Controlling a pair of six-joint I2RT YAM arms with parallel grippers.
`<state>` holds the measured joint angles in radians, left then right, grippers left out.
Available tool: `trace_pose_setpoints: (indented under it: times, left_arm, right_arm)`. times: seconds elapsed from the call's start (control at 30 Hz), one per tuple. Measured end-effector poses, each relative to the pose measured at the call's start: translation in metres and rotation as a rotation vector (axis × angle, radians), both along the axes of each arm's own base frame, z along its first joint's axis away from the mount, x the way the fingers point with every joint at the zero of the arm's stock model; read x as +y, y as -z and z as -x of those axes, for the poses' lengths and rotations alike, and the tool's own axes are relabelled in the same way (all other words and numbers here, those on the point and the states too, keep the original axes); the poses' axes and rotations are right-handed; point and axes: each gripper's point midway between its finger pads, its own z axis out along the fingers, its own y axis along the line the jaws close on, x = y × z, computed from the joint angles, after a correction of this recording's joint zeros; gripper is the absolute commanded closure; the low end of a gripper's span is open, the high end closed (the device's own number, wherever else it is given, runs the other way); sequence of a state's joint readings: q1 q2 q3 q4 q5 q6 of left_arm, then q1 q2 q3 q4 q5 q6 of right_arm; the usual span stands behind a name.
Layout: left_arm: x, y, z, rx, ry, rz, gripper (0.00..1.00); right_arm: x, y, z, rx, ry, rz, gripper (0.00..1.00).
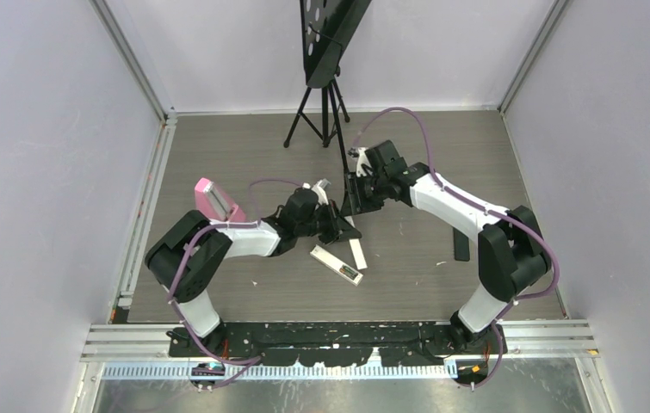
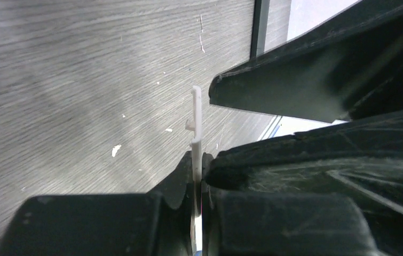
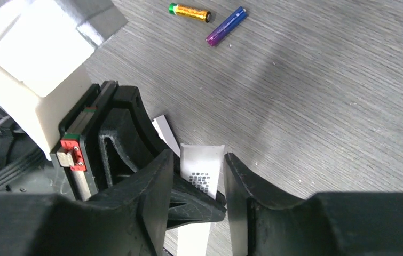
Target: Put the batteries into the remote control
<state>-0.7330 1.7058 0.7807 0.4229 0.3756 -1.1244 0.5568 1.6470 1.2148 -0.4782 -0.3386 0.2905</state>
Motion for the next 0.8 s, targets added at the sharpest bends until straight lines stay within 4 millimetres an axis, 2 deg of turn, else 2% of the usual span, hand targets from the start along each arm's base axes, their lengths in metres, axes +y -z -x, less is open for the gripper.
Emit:
trace_pose_setpoints:
  times: [0.1, 0.2, 0.27, 0.37, 0.5, 0.7, 0.8]
  left_arm:
    - [-0.002, 0.001, 0.002, 0.019, 0.002, 0.015, 1.00]
    - [-0.003, 0.000, 0.002, 0.024, -0.005, 0.030, 1.00]
    - [-0.003, -0.002, 0.002, 0.023, -0.011, 0.039, 1.00]
    - [-0.002, -0.005, 0.000, 0.017, -0.031, 0.050, 1.00]
    - [0.001, -0.022, -0.009, -0.016, -0.091, 0.083, 1.00]
    - [0.009, -0.066, -0.028, -0.125, -0.204, 0.149, 1.00]
    - [0.015, -0.088, -0.035, -0.170, -0.257, 0.184, 1.00]
  right_arm:
    - [-0.005, 0.001, -0.005, 0.001, 0.044, 0.011, 0.27]
    - [-0.012, -0.003, -0.009, -0.002, 0.117, 0.013, 0.21]
    - [-0.015, -0.010, -0.006, -0.001, 0.160, -0.001, 0.20]
    - [-0.015, -0.029, 0.000, -0.008, 0.248, -0.090, 0.20]
    - [-0.019, -0.053, 0.017, -0.004, 0.401, -0.259, 0.20]
    - [-0.040, -0.080, 0.041, 0.034, 0.619, -0.474, 0.20]
    - [-0.045, -0.097, 0.047, 0.046, 0.676, -0.562, 0.24]
